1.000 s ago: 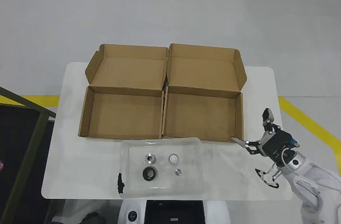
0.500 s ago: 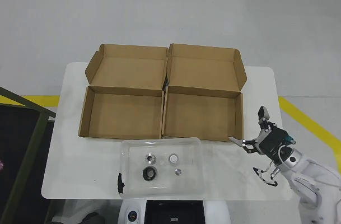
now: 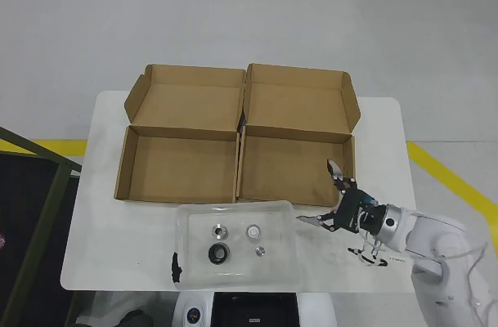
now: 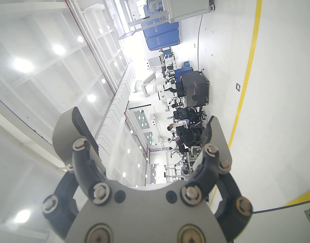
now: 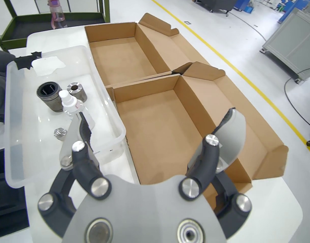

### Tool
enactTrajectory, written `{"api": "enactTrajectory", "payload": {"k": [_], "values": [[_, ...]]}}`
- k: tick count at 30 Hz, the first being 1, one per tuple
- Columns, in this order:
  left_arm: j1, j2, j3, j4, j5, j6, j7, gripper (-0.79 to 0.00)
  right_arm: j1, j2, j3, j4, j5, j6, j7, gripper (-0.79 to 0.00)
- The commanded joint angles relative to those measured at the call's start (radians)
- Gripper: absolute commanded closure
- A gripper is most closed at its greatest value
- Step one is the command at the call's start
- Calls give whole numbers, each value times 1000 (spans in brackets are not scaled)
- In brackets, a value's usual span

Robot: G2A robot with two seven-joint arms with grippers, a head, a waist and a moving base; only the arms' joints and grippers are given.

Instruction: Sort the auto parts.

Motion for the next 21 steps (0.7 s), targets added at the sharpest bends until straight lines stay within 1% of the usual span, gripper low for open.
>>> {"api": "enactTrajectory", "payload": {"k": [1,6,13,21], "values": [[0,0,0,0,0,0,0,-785,19,1,-31,3,19,-12,35,-785],[0,0,0,0,0,0,0,-785,65,5,-109,-2,44,-40,128,-785],[0,0,0,0,0,0,0,-785,127,7,-239,-17,35,-55,255,-785],[0,0,0,0,0,0,0,-785,197,5,-372,7,50,-27,382,-785]]}}
